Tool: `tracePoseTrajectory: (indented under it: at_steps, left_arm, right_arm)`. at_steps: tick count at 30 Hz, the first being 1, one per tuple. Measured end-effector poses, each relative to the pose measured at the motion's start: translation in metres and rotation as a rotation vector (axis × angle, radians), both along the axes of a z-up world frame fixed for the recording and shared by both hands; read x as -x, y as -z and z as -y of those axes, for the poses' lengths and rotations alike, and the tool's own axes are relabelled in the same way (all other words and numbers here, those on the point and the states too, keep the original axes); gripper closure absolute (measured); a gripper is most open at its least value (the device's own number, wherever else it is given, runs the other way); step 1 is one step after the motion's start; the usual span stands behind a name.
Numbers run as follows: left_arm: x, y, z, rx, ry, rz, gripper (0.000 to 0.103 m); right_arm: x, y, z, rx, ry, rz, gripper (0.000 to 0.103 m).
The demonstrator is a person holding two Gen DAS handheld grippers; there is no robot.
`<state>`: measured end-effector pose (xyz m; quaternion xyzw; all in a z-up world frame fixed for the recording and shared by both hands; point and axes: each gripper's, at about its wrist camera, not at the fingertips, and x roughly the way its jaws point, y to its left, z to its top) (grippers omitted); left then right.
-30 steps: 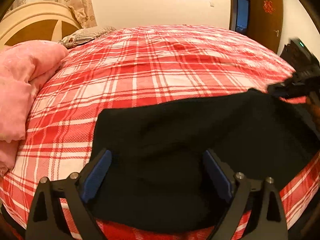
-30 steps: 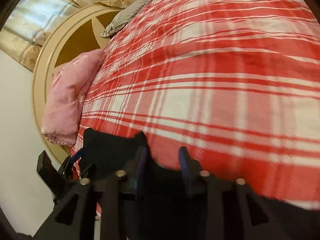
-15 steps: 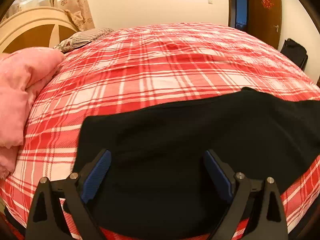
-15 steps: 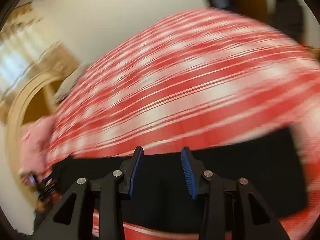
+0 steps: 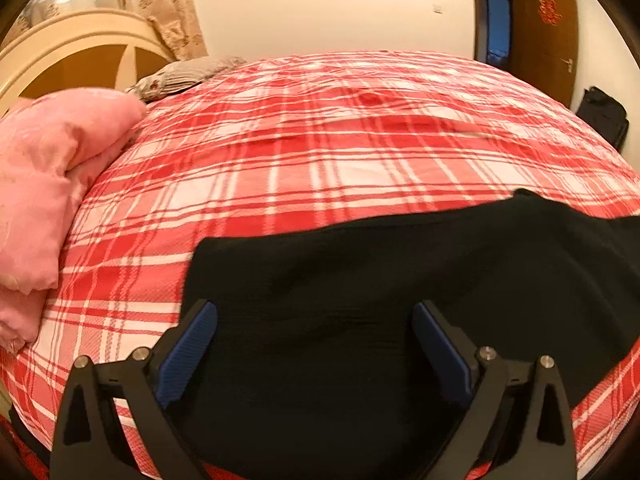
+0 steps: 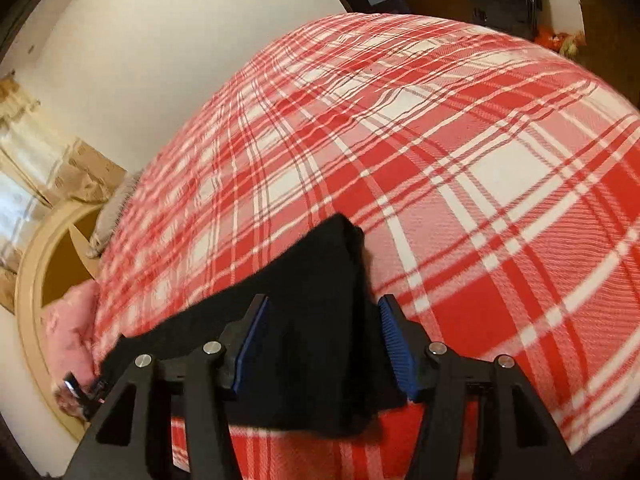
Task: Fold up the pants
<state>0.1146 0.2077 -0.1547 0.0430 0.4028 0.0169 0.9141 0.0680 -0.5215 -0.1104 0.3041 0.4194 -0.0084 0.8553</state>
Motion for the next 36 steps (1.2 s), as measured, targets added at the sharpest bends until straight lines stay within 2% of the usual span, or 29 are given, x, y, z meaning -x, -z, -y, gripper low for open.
tracePoseTrajectory:
  at_steps: [1, 3, 4, 6, 7, 9, 10, 11, 14, 16, 18, 20, 22, 25, 26, 28, 30, 31, 36]
  left_arm:
    - [-0.002, 0.002, -0.003, 0.008, -0.01, -0.005, 0.001]
    - [-0.003, 0.003, -0.006, 0.022, -0.013, 0.003, 0.0]
    - [-0.003, 0.003, -0.005, 0.015, -0.012, 0.004, 0.0]
    - [-0.003, 0.003, -0.003, 0.006, -0.012, 0.007, 0.0]
    - [-0.003, 0.004, -0.003, 0.007, -0.012, 0.008, 0.0]
    - [-0.003, 0.005, -0.005, 0.009, -0.008, 0.011, 0.0]
    - [-0.003, 0.005, -0.005, 0.009, -0.003, 0.013, 0.0]
    - [-0.004, 0.006, -0.005, 0.007, 0.002, 0.012, 0.0]
    - [-0.005, 0.004, -0.005, 0.006, 0.003, 0.0, 0.0]
    - [-0.004, 0.003, -0.004, 0.007, -0.003, -0.003, 0.0]
    - [-0.002, 0.001, -0.001, 0.01, -0.005, -0.011, 0.0]
    - [0.003, -0.004, 0.005, 0.01, 0.008, -0.005, 0.0]
    - [0.008, -0.009, 0.013, 0.006, 0.044, 0.016, 0.0]
    - [0.004, -0.003, 0.026, -0.094, 0.062, 0.005, 0.0]
    - [0.002, 0.0, 0.025, -0.105, 0.057, -0.002, 0.0]
    - [-0.002, 0.002, 0.013, -0.024, 0.034, -0.003, 0.0]
    - [-0.006, 0.002, 0.0, 0.04, -0.009, -0.011, 0.0]
    - [-0.006, 0.0, -0.002, 0.047, -0.019, -0.009, 0.0]
    - [0.0, -0.003, 0.011, 0.057, 0.005, -0.033, 0.0]
  right_arm:
    - [-0.001, 0.002, 0.003, -0.023, 0.005, 0.009, 0.046]
    - [-0.003, 0.003, 0.002, -0.039, -0.004, 0.012, 0.063]
    - [-0.003, 0.003, 0.0, -0.057, -0.021, 0.014, 0.084]
    - [-0.001, -0.001, -0.009, -0.052, -0.046, 0.031, 0.089]
    - [0.002, -0.007, -0.013, -0.005, -0.039, 0.053, 0.091]
    - [0.004, -0.012, -0.001, 0.057, 0.033, 0.057, 0.092]
    - [0.004, -0.009, 0.008, 0.032, 0.047, 0.047, 0.092]
    - [0.002, -0.003, 0.014, 0.004, 0.04, 0.041, 0.092]
    - [0.0, 0.004, 0.005, 0.055, 0.003, 0.016, 0.091]
    - [0.003, 0.005, 0.005, 0.041, 0.01, 0.034, 0.089]
    - [0.007, 0.006, 0.01, 0.017, 0.04, 0.039, 0.078]
    - [0.02, 0.003, 0.013, -0.024, 0.056, 0.049, 0.061]
    - [0.031, -0.002, 0.013, -0.065, 0.05, 0.065, 0.051]
    - [0.044, 0.001, 0.012, -0.126, 0.04, 0.07, 0.051]
    - [0.045, 0.002, 0.012, -0.133, 0.046, 0.079, 0.051]
    - [0.047, 0.005, 0.013, -0.138, 0.05, 0.096, 0.052]
    - [0.046, 0.005, 0.011, -0.12, 0.057, 0.096, 0.068]
    - [0.045, 0.006, 0.009, -0.121, 0.057, 0.1, 0.086]
    - [0.045, 0.002, 0.005, -0.114, 0.076, 0.144, 0.087]
